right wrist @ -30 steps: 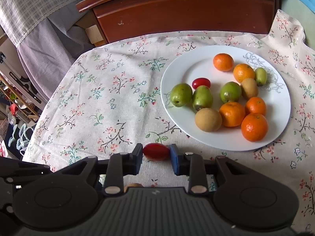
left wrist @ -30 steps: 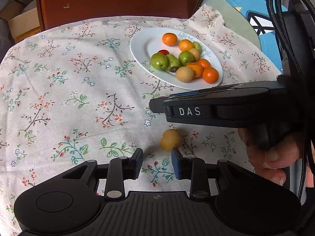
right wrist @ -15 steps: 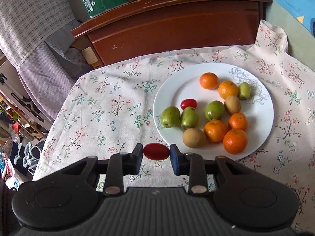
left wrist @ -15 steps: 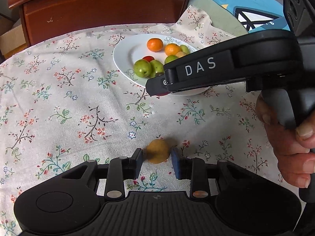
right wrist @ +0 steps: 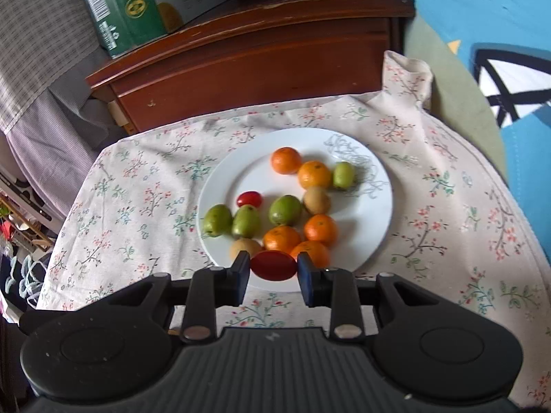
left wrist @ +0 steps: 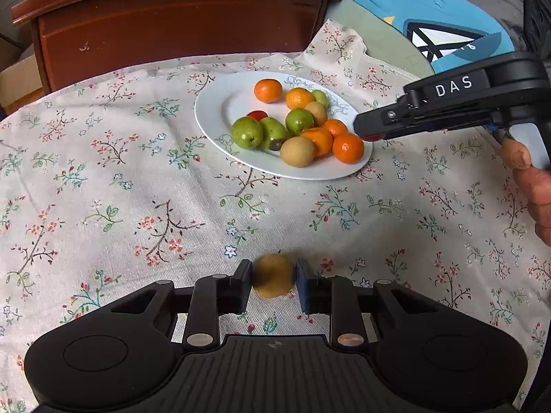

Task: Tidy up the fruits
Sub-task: 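Grasp a kiwi with the left gripper while the right gripper grasps a red cherry tomato, then carry the kiwi and tomato onto the plate and open both grippers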

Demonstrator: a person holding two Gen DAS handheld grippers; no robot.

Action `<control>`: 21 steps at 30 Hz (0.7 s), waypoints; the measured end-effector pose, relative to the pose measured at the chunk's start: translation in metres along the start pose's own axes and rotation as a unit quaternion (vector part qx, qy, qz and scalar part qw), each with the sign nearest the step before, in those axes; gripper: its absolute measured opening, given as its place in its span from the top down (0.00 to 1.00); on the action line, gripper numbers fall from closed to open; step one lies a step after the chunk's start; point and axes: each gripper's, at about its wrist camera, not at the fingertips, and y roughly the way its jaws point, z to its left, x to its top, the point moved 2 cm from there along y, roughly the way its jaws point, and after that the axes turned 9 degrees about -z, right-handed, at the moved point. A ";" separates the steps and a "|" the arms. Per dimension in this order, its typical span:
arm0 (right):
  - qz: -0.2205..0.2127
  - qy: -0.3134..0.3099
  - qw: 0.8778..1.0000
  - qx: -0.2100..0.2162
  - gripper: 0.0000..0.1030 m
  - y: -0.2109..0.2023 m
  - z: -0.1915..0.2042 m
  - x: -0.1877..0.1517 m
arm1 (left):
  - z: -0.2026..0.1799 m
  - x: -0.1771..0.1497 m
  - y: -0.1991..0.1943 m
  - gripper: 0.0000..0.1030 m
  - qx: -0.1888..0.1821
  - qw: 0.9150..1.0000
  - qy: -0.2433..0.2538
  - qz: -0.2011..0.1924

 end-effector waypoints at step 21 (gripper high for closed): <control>-0.023 0.116 0.992 0.034 0.71 0.039 -0.024 0.021 | 0.056 0.086 0.043 0.76 0.010 0.986 -0.134 -0.103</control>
